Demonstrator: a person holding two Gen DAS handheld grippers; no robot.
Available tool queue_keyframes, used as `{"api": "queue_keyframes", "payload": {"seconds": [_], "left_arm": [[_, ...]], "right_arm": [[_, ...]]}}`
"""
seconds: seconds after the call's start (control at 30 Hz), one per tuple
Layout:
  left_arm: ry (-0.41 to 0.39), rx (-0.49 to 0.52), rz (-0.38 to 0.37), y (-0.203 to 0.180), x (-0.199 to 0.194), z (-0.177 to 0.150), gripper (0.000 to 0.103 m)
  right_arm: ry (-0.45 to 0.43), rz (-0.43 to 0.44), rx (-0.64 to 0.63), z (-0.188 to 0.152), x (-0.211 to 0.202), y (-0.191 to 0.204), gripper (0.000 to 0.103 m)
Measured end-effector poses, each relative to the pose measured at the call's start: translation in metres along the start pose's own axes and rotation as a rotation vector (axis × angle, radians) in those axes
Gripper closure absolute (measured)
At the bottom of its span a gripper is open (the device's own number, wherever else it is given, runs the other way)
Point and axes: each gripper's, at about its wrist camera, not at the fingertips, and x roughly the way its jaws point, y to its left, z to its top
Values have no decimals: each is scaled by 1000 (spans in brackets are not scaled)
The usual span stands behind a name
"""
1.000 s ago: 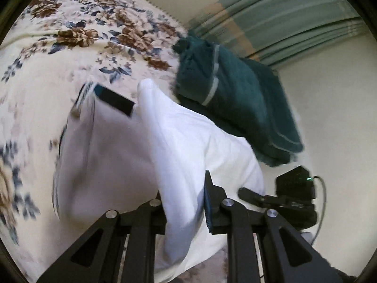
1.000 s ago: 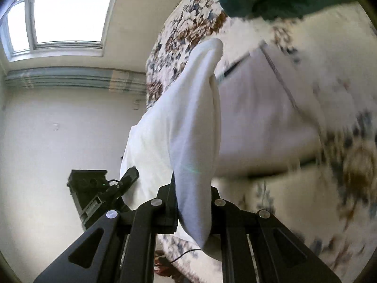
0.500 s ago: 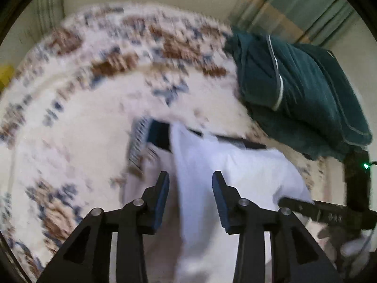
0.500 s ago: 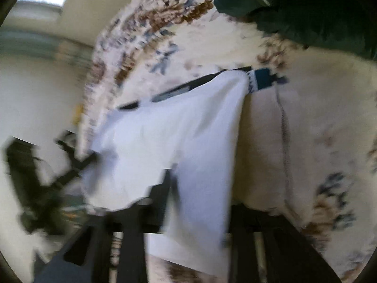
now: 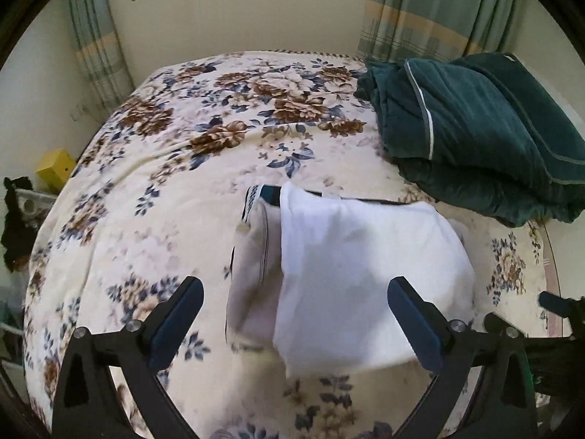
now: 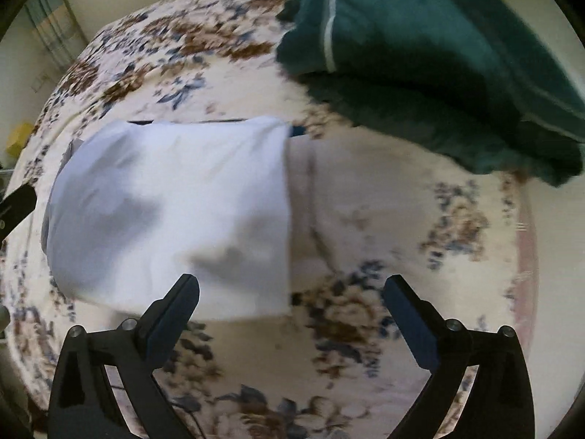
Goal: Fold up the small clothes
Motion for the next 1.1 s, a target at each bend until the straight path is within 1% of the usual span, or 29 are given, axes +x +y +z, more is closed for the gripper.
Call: {"api": "queue_keyframes", "payload": {"seconds": [0.07, 0.2, 0.27, 0.33, 0.43, 0.53, 0.67, 0.77, 0.93, 1.1], "left_arm": [[-5, 6, 28, -4, -18, -7, 0], [-24, 6, 3, -10, -65, -24, 0], [-42, -2, -15, -14, -95, -35, 0], [-60, 6, -5, -17, -121, -45, 0], [-101, 4, 5, -19, -168, -60, 0], [-132, 3, 5, -21, -204, -70, 0], [-209, 13, 26, -23, -266, -85, 0], [-262, 7, 21, -25, -311, -96, 0], [-319, -9, 7, -25, -368, -114, 0], [-362, -15, 0, -28, -404, -130, 0]], "right_arm": [[-29, -27, 11, -13, -22, -9, 1], [-78, -51, 38, -46, -71, -27, 0], [-103, -46, 43, -64, -102, -34, 0], [-131, -46, 38, -80, -133, -39, 0], [-203, -59, 43, -107, -186, -44, 0], [-264, -59, 45, -134, -239, -49, 0], [-335, -60, 40, -167, -301, -53, 0], [-384, -47, 49, -196, -349, -58, 0], [-461, -30, 51, -241, -419, -66, 0], [-526, -17, 57, -279, -473, -74, 0]]}}
